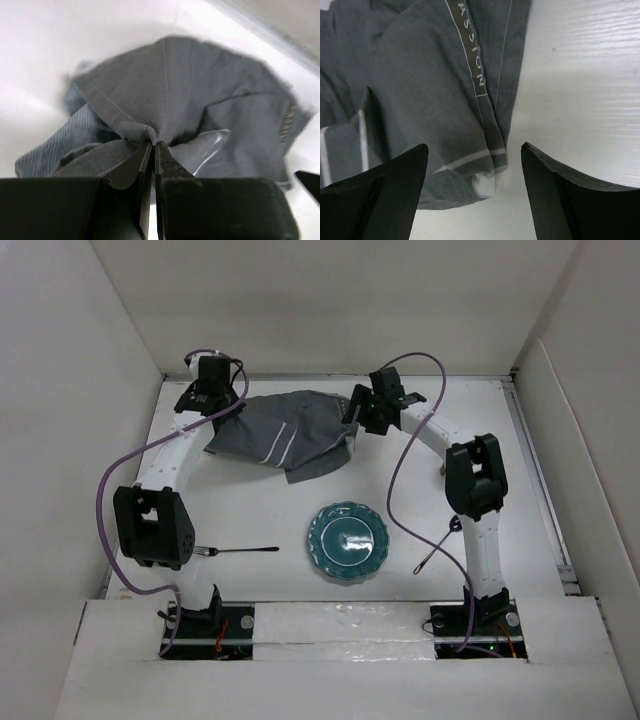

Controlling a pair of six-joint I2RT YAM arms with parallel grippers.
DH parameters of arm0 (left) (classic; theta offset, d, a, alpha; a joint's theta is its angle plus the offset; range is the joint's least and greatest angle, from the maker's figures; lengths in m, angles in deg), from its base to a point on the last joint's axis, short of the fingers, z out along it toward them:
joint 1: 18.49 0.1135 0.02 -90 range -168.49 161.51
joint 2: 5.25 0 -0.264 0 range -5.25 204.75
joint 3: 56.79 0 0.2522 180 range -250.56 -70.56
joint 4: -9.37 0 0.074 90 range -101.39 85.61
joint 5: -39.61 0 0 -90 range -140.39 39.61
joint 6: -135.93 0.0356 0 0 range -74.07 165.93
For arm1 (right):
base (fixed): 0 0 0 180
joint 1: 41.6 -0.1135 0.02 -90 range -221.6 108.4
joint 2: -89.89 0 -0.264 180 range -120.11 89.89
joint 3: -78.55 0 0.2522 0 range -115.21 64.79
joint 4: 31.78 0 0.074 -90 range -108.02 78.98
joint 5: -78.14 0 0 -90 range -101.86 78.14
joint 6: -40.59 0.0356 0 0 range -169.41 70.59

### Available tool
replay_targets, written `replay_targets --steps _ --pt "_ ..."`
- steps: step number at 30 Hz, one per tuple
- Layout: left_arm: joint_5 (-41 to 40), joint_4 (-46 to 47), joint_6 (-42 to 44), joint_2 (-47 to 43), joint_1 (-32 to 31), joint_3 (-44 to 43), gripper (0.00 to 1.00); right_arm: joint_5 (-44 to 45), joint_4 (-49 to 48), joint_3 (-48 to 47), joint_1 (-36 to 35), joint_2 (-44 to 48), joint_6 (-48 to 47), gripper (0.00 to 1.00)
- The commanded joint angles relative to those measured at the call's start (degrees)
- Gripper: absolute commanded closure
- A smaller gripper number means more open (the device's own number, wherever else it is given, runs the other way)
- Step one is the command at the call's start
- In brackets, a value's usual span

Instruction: Set the dinner table for one person

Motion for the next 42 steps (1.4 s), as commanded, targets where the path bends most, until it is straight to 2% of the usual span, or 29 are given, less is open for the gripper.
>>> replay_targets --steps 1,5,8,11,12,18,20,23,28,35,38,42 --pt "2.03 1.76 1.41 -1.11 1.39 4.08 1.00 -4.37 1.65 -4.73 -0.68 -1.87 1.34 0.20" --pt "0.02 2.29 2.55 -1.20 1.92 6.72 1.00 -5.00 1.74 -5.09 -1.21 -4.69 2.83 0.22" --pt "-0.17 2.02 3.08 0.29 1.92 5.68 1.00 -6.13 2.79 -7.10 -1.21 -6.97 3.80 0.34" --pt "1.50 0.89 3.35 2.66 1.92 0.17 1.00 -9.21 3.14 -10.61 -1.21 -8.73 5.03 0.79" --pt "1.85 0.71 3.35 3.80 1.92 -1.69 1.00 -9.13 2.97 -11.15 -1.21 -8.48 5.12 0.99" --pt "2.12 -2.02 3.35 5.39 1.92 -20.67 1.00 -5.26 -4.67 -11.24 -1.21 2.14 0.92 1.00" --pt "1.51 -2.63 3.35 5.14 2.53 -26.55 1.00 -4.03 -3.98 -12.20 -0.68 6.98 -1.46 1.00" --pt "3.26 -0.98 1.69 2.86 4.64 -28.86 1.00 -3.85 -0.30 -15.19 0.55 12.34 -5.15 1.00" --pt "10.10 3.42 -2.36 -3.91 10.61 -25.98 1.00 -3.50 2.70 -11.96 1.78 21.92 -9.29 1.00" --pt "11.17 9.92 -2.63 -14.28 11.24 -14.21 1.00 -5.35 0.69 -1.76 4.16 31.86 -9.64 1.00" --pt "11.88 10.64 -2.54 -15.17 11.24 -10.86 1.00 -5.96 -0.11 0.01 5.29 30.91 -9.56 1.00" --pt "15.91 13.89 -3.85 -10.89 11.24 -8.83 1.00 -6.23 0.07 -5.34 5.83 22.75 -9.29 1.00"
